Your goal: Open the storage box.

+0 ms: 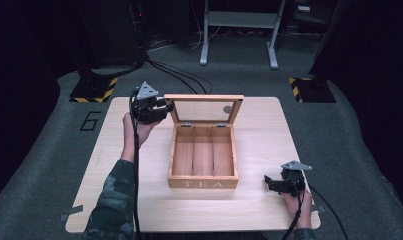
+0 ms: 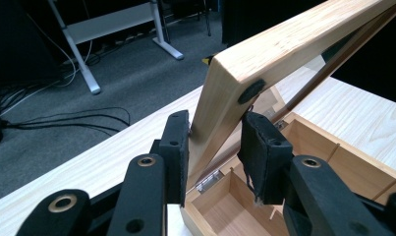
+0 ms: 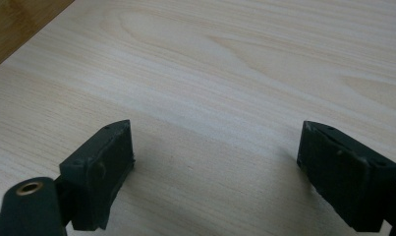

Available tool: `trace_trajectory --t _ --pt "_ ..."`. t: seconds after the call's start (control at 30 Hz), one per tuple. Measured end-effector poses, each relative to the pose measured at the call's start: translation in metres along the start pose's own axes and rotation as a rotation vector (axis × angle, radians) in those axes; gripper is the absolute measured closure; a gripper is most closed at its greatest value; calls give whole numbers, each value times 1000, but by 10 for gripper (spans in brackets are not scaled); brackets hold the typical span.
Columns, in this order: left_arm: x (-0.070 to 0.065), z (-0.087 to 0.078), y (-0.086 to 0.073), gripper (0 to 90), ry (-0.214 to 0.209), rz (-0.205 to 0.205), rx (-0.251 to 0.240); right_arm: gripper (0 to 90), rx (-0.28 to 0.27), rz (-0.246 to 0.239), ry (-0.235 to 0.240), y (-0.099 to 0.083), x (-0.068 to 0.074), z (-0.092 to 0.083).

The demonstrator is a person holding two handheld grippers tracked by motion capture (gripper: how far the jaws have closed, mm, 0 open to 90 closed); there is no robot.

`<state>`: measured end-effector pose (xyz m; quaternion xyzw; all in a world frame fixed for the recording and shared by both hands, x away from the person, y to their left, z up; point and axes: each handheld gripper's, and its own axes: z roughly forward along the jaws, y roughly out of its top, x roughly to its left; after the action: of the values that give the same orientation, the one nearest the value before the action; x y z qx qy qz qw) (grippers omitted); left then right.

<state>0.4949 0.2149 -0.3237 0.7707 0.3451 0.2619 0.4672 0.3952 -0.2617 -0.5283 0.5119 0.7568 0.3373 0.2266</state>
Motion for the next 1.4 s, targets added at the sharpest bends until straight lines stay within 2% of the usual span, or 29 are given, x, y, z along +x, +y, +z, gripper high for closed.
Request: trace_trajectory --t 0.87,1.0,1.4 --pt "0 0 0 639 -4 -6 2 131 0 0 0 0 0 0" --pt "1 1 1 638 -2 -6 1 102 9 2 3 0 1 1" --pt "0 0 0 639 -3 -8 0 96 14 3 5 0 1 1"
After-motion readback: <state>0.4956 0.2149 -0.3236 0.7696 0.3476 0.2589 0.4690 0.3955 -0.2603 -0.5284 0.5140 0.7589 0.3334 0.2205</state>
